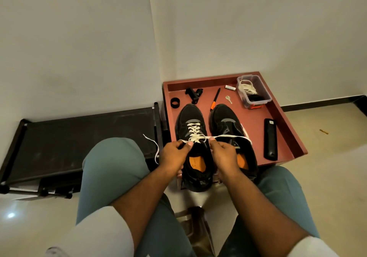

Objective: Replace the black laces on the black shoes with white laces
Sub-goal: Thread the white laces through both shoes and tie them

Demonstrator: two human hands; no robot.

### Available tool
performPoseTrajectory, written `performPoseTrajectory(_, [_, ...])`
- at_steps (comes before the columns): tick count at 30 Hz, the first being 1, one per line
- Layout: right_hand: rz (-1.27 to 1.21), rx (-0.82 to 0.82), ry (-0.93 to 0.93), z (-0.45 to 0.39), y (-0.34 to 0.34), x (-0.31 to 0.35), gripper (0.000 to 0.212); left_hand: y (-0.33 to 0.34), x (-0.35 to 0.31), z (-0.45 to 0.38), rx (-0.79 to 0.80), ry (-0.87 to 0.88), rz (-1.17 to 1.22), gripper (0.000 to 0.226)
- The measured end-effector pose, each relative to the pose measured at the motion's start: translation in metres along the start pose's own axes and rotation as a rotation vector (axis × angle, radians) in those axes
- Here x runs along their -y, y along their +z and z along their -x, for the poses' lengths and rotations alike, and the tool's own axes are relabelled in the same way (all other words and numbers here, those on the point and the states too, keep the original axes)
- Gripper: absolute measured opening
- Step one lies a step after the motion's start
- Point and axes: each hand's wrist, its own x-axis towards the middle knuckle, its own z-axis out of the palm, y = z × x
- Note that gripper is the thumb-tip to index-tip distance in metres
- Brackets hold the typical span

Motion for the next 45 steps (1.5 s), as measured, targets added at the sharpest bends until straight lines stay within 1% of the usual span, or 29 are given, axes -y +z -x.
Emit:
performPoseTrajectory(2, [-0.178, 0.015, 0.084, -0.006, 0.012, 0.006, 0.02, 0.004, -0.001, -0.004, 0.024, -0.072, 0.177, 0.034])
performPoseTrajectory(4, [-0.293, -0.018, 0.116, -0.01, 0.023, 0.014, 0.008, 0.005, -0.005, -0.009, 0.031, -0.099, 0.314, 0.033])
performPoseTrajectory(8, [-0.396, -0.077, 0.151, -0.014, 0.027, 0.016, 0.015, 0.0, -0.011, -0.015, 0.068, -0.172, 0.485, 0.017])
performPoseTrajectory(10, [-0.458, -0.114, 0.18, -0.015, 0.025, 0.01, 0.017, -0.001, -0.01, -0.018, 0.058, -0.195, 0.563, 0.009])
performPoseTrajectory(13, [-0.559, -0.159, 0.206, -0.017, 0.023, 0.0, 0.016, -0.005, -0.007, -0.026, -0.032, -0.26, 0.655, 0.005])
performPoseTrajectory(15, [-0.591, -0.144, 0.219, -0.017, 0.022, -0.003, 0.016, -0.004, -0.003, -0.025, -0.096, -0.318, 0.702, 0.008])
performPoseTrajectory(17, [-0.596, -0.115, 0.225, -0.017, 0.021, -0.003, 0.016, 0.003, 0.0, -0.02, -0.131, -0.341, 0.732, 0.011])
performPoseTrajectory(19, [-0.552, -0.08, 0.204, -0.017, 0.019, -0.002, 0.017, 0.009, 0.0, -0.014, -0.138, -0.302, 0.725, 0.011])
performPoseTrajectory(21, [-0.484, -0.036, 0.171, -0.015, 0.017, 0.001, 0.013, 0.012, -0.003, -0.011, -0.112, -0.244, 0.678, 0.011])
performPoseTrajectory(23, [-0.454, 0.009, 0.145, -0.012, 0.018, 0.003, 0.006, 0.011, -0.006, -0.01, -0.085, -0.222, 0.627, 0.012])
performPoseTrajectory(24, [-0.448, 0.012, 0.132, -0.011, 0.018, 0.003, 0.008, 0.012, -0.006, -0.01, -0.082, -0.219, 0.613, 0.011])
performPoseTrajectory(27, [-0.437, -0.048, 0.12, -0.01, 0.022, 0.003, 0.012, 0.014, -0.007, -0.011, -0.113, -0.221, 0.618, 0.009])
performPoseTrajectory(32, [-0.466, -0.151, 0.143, -0.011, 0.025, 0.0, 0.014, 0.012, -0.004, -0.015, -0.197, -0.267, 0.701, 0.016])
performPoseTrajectory(36, [-0.488, -0.151, 0.163, -0.013, 0.024, -0.001, 0.015, 0.012, -0.005, -0.016, -0.219, -0.275, 0.736, 0.015])
performPoseTrajectory(41, [-0.503, -0.112, 0.126, -0.008, 0.014, 0.008, 0.011, 0.003, -0.019, -0.012, -0.18, -0.207, 0.872, 0.008])
performPoseTrajectory(43, [-0.489, -0.126, 0.074, -0.006, 0.009, 0.016, 0.018, -0.006, -0.027, -0.008, -0.165, -0.156, 0.896, 0.006])
performPoseTrajectory(45, [-0.455, -0.148, -0.008, -0.001, 0.004, 0.027, 0.018, -0.018, -0.034, -0.002, -0.177, -0.098, 0.89, 0.006])
